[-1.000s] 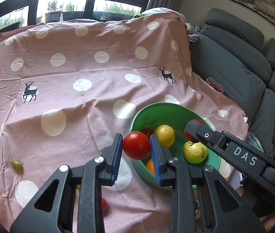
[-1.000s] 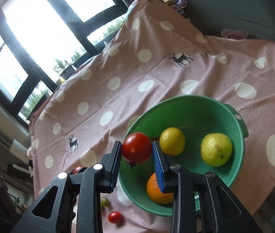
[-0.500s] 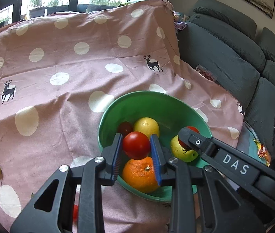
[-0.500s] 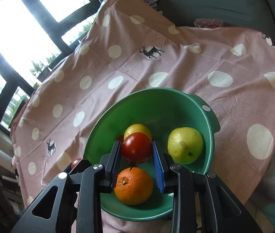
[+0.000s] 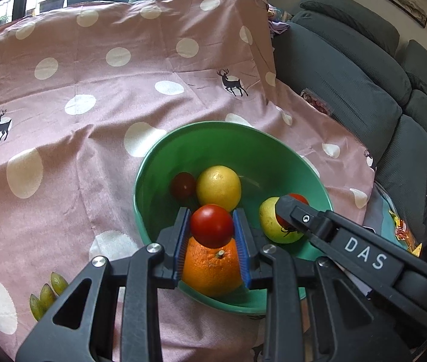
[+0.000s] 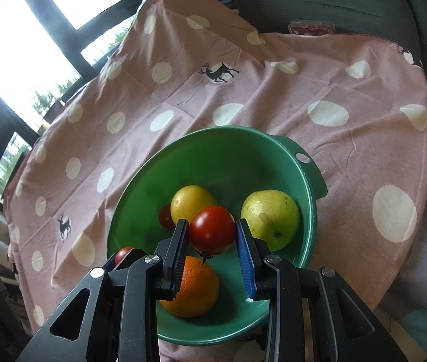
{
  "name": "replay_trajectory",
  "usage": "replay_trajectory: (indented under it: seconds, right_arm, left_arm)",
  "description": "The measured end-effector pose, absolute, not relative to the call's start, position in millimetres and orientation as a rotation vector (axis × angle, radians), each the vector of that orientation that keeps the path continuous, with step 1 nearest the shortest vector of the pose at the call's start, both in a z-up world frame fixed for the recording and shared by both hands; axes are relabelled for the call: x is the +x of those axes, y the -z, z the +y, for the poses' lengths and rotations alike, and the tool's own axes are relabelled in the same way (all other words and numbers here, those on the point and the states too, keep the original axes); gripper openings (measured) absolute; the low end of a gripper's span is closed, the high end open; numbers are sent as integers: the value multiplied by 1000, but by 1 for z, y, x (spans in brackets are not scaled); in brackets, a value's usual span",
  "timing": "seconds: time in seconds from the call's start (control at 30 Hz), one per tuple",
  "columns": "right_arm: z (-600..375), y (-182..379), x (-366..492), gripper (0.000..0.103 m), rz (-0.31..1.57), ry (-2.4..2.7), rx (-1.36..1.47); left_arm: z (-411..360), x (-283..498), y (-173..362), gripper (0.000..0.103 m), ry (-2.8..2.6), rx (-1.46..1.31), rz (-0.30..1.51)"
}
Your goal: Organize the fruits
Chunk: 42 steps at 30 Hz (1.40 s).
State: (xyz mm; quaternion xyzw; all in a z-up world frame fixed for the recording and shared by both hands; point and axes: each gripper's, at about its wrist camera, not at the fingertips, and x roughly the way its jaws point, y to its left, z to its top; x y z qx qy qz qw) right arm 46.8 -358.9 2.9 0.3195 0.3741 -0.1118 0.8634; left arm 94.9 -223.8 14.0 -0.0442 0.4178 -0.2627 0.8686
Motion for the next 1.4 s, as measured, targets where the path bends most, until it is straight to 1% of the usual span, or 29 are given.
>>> replay_trajectory:
  seconds: [0.57,0.7,0.87,0.93,1.0,1.07,1.13,1.2,1.3,1.4]
  right_arm:
    - [-356,1,50,34,828,269,643]
    - [-356,-1,48,34,817,262,651]
    - [-354,-3,47,45,823,247,652]
    - [-352,-4,46,47,816,226,661]
    - [-348,-8,44,48,807,204,658]
    - [-341,-13,42,51,802,180,633]
    - [-333,-19,41,57,793,153,613]
    - [-322,-23,42,58,789,112,594]
    - [-302,-28,45,61,800,28,552]
    - [-283,-30,49,62,823,-28,500]
  left_arm:
    - [-225,96,-5,29,567,-111,924]
    - [-217,94,-10,40,564,-125,908]
    - [-197,90,-16,44,578,-187,895]
    - [-187,86,-21,49,558,-207,885]
    - [-175,82,-27,58,537,-233,863]
    - [-160,78,-32,63,528,-263,839]
    - [-145,76,-36,67,495,-282,827]
    - [-127,75,-38,72,436,-291,812]
    - [-97,77,-38,73,344,-321,808]
    - [-67,79,-34,73,274,-371,820]
